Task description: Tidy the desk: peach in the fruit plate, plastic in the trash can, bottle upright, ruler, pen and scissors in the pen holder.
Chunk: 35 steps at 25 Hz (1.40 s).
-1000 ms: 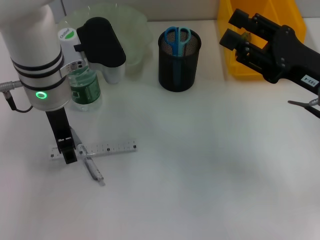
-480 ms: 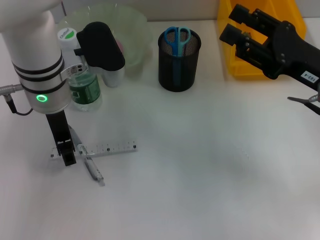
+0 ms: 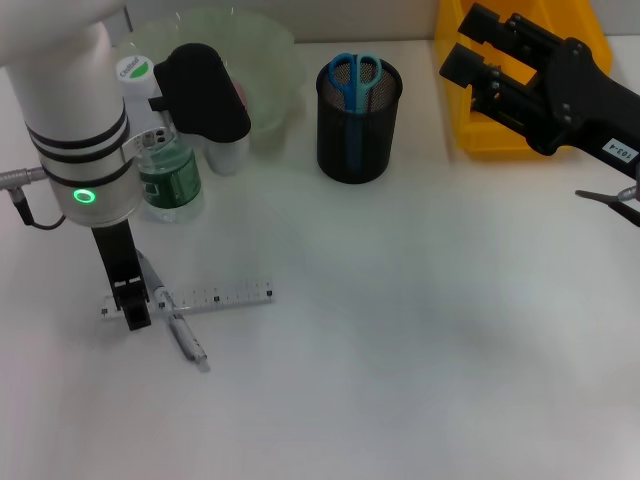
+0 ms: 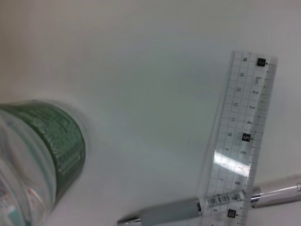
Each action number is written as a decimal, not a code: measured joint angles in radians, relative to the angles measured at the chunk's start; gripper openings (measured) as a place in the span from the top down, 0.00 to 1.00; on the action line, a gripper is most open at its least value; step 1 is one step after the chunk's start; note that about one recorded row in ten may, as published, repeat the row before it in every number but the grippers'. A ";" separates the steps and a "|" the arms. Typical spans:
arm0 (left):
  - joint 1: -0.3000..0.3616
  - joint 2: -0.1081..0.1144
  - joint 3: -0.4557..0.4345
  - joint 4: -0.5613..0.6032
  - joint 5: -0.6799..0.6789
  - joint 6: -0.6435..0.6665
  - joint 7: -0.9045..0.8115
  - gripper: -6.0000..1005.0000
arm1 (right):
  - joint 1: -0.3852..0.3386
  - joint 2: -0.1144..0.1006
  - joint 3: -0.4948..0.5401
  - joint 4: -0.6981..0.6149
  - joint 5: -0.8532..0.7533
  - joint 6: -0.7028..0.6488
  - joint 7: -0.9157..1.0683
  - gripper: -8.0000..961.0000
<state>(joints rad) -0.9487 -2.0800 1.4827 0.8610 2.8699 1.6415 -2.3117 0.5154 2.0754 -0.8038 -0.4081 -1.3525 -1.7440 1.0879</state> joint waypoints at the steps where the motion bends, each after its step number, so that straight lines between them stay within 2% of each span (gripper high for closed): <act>1: 0.000 0.000 0.000 0.000 0.000 0.000 0.000 0.36 | 0.000 0.000 0.000 0.000 0.000 0.000 0.000 0.36; 35: -0.005 0.000 0.044 -0.040 0.008 -0.020 -0.018 0.37 | 0.000 0.000 0.000 0.000 0.009 -0.008 -0.002 0.36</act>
<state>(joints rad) -0.9538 -2.0800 1.5270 0.8206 2.8779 1.6217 -2.3298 0.5150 2.0754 -0.8038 -0.4080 -1.3436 -1.7518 1.0862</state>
